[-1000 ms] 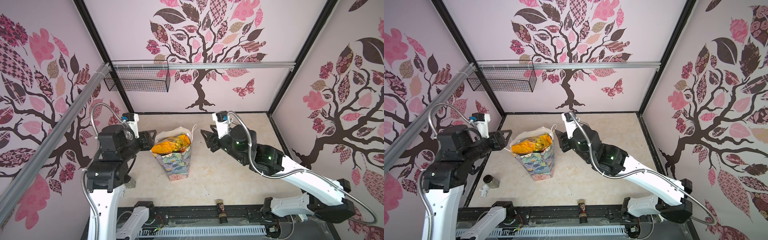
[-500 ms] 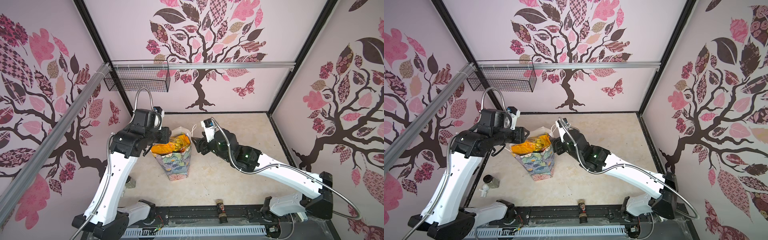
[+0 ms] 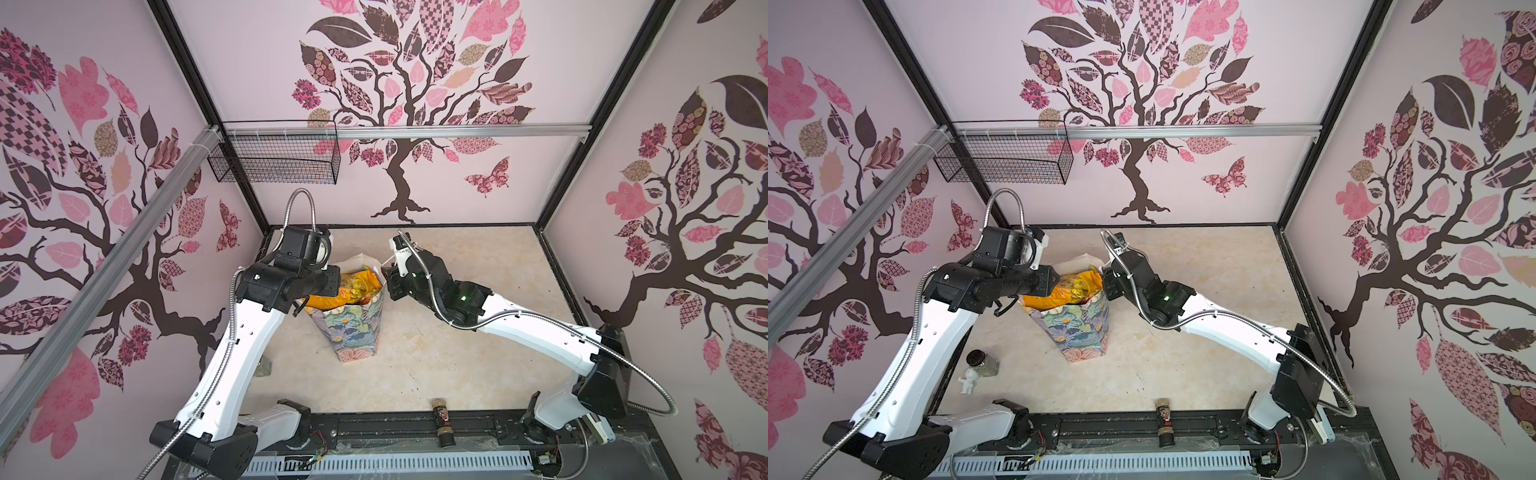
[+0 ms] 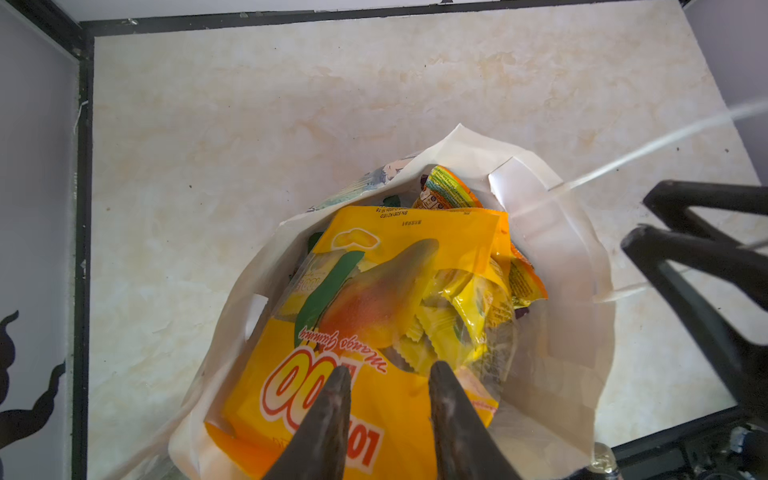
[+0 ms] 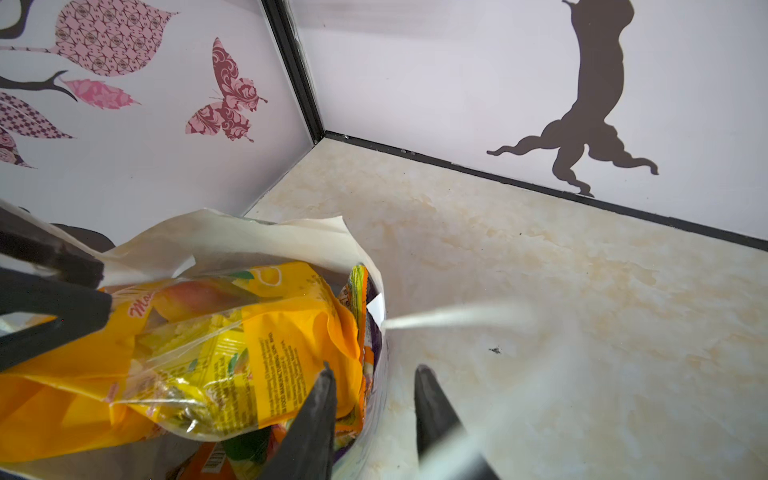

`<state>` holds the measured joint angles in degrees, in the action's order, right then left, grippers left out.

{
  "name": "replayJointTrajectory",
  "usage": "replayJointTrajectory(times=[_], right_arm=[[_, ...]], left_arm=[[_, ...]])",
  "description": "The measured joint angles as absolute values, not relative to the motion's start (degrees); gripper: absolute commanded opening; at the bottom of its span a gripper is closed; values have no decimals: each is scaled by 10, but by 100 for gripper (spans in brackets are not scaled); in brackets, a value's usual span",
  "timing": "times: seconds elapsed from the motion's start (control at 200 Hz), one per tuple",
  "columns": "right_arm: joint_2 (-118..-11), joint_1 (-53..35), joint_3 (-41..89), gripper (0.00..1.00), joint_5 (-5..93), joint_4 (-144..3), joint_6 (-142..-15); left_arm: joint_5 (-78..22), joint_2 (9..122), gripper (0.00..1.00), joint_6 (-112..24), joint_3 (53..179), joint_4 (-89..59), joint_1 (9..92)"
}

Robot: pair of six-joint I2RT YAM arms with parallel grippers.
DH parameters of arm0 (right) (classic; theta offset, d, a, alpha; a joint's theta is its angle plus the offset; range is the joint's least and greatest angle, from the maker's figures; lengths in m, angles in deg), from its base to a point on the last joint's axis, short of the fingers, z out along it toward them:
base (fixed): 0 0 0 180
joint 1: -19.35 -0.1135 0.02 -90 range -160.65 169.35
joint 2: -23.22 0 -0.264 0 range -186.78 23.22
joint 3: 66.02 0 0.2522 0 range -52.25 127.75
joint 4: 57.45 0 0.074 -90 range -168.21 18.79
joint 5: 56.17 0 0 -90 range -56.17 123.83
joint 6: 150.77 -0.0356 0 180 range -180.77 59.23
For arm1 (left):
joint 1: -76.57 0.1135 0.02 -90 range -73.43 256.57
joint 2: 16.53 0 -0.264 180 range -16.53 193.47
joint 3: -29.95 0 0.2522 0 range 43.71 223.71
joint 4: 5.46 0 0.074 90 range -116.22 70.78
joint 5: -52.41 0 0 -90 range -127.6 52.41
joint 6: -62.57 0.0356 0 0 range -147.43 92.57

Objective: Place the snacks into the paper bag

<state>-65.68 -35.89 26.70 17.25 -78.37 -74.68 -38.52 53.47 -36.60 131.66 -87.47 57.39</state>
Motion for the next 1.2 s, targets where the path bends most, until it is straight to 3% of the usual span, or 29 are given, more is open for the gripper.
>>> replayJointTrajectory(times=[0.295,0.56,1.2], right_arm=[[-657,-360,268,0,189,-766,-744],[-657,-360,268,0,206,-765,-742],[-654,-360,269,1,241,-766,-736]], left_arm=[[-372,533,11,-366,1317,-884,568],[-384,556,7,-378,1316,-916,521],[-371,616,0,-380,1260,-907,513]])
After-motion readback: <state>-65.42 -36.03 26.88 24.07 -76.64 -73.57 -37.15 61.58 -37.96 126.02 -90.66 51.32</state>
